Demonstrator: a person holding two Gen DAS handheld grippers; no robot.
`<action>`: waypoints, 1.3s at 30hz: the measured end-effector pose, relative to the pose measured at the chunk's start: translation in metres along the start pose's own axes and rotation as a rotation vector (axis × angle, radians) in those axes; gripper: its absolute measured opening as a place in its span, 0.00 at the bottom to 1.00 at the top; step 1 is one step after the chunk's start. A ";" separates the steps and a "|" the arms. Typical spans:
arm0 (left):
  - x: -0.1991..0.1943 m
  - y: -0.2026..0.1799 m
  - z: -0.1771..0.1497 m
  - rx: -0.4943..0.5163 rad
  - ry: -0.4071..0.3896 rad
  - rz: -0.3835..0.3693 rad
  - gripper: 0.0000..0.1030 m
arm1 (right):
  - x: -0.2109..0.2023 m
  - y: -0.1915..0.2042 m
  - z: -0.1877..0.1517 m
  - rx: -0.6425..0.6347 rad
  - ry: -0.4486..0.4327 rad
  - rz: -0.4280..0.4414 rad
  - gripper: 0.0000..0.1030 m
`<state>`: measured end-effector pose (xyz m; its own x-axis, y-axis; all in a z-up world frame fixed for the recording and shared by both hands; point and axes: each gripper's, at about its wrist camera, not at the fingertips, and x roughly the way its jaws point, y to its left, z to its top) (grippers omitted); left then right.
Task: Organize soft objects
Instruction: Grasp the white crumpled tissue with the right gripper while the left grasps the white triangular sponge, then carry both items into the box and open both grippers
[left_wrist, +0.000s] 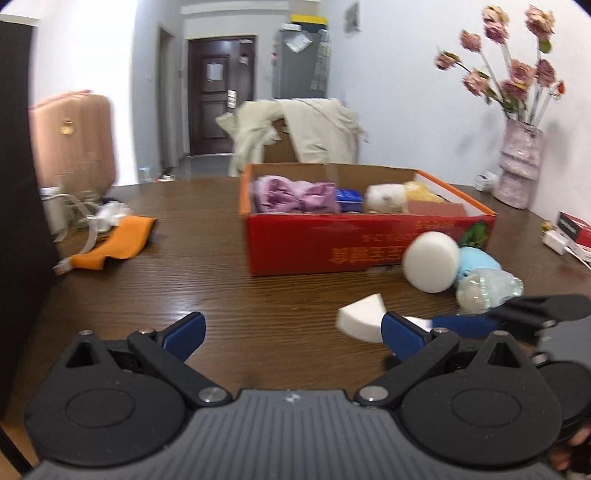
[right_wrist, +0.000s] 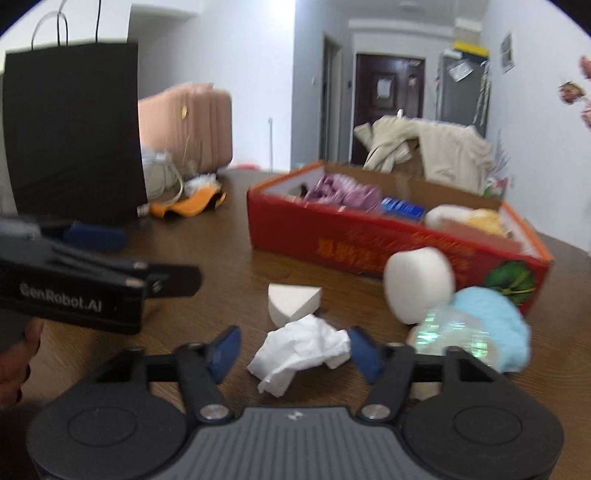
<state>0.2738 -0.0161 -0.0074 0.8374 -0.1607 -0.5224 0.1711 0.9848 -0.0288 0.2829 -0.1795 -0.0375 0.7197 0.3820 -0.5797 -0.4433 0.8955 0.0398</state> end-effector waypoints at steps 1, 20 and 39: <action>0.006 -0.003 0.001 0.013 0.007 -0.022 1.00 | 0.005 -0.002 -0.001 0.012 0.012 0.002 0.52; 0.064 -0.022 0.007 -0.018 0.095 -0.139 0.32 | -0.002 -0.064 -0.012 0.271 -0.014 0.027 0.16; -0.070 -0.011 0.001 -0.071 -0.094 -0.117 0.33 | -0.074 0.002 -0.013 0.141 -0.131 0.011 0.16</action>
<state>0.2137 -0.0155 0.0308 0.8593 -0.2763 -0.4304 0.2356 0.9608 -0.1464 0.2217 -0.2087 -0.0047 0.7830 0.4100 -0.4677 -0.3786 0.9108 0.1646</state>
